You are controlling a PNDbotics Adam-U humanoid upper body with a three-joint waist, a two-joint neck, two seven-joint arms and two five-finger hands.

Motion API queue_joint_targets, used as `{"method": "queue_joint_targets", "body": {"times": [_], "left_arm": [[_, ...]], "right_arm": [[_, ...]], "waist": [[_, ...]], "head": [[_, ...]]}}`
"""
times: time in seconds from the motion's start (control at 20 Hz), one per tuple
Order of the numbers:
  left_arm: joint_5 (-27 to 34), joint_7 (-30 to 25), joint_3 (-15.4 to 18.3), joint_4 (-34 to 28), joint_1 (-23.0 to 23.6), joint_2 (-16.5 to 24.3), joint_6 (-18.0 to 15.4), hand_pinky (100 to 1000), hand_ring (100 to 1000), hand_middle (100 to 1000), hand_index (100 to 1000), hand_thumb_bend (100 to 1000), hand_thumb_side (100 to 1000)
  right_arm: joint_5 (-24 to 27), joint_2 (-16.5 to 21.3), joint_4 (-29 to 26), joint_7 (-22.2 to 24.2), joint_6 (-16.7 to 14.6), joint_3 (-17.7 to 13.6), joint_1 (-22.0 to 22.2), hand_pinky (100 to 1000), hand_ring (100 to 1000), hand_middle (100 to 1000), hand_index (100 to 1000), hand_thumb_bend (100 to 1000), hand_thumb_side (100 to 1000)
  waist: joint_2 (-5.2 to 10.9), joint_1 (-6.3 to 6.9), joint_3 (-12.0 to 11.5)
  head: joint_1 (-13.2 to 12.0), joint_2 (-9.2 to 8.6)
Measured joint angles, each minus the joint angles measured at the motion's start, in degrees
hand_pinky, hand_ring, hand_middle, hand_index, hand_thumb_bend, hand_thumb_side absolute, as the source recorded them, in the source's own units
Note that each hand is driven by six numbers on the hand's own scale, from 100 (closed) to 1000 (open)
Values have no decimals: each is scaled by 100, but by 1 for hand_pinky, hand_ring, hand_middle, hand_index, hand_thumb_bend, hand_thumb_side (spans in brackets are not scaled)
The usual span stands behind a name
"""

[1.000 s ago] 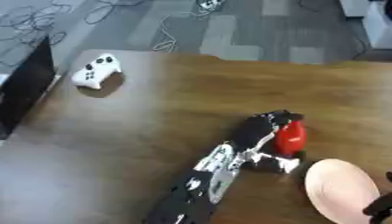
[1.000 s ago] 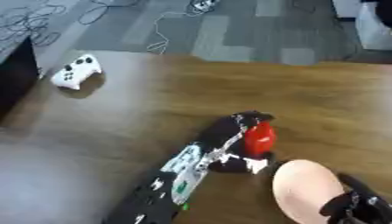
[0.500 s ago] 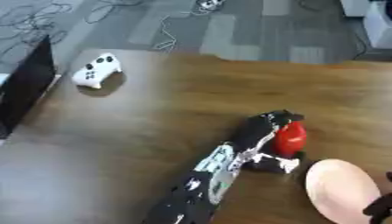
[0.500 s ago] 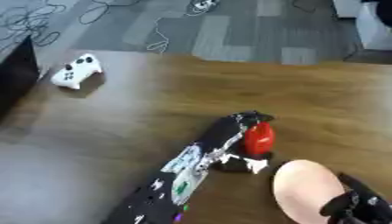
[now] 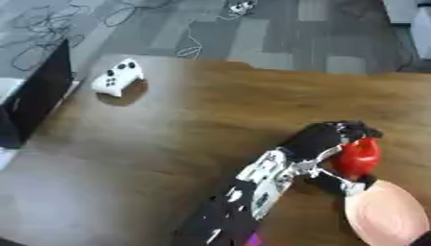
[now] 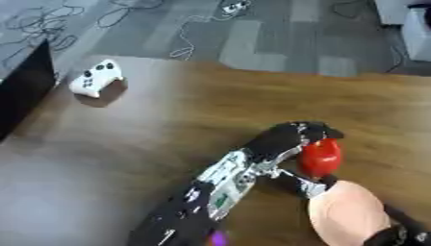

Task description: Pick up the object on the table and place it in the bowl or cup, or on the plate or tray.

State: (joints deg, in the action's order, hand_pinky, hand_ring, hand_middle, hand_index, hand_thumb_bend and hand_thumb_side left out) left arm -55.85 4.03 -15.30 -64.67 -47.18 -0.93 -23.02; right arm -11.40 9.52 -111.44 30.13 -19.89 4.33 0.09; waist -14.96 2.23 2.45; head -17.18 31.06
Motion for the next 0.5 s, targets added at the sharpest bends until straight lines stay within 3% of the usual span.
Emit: {"method": "queue_joint_targets", "body": {"times": [0.5], "left_arm": [[27, -258, -259, -34, -159, -124, -214, 228, 402, 483, 639, 100, 111]], "right_arm": [[-286, -89, 35, -82, -124, -66, 215, 515, 618, 605, 1000, 100, 644]], "waist": [[28, -3, 59]], "head": [[-52, -2]]}}
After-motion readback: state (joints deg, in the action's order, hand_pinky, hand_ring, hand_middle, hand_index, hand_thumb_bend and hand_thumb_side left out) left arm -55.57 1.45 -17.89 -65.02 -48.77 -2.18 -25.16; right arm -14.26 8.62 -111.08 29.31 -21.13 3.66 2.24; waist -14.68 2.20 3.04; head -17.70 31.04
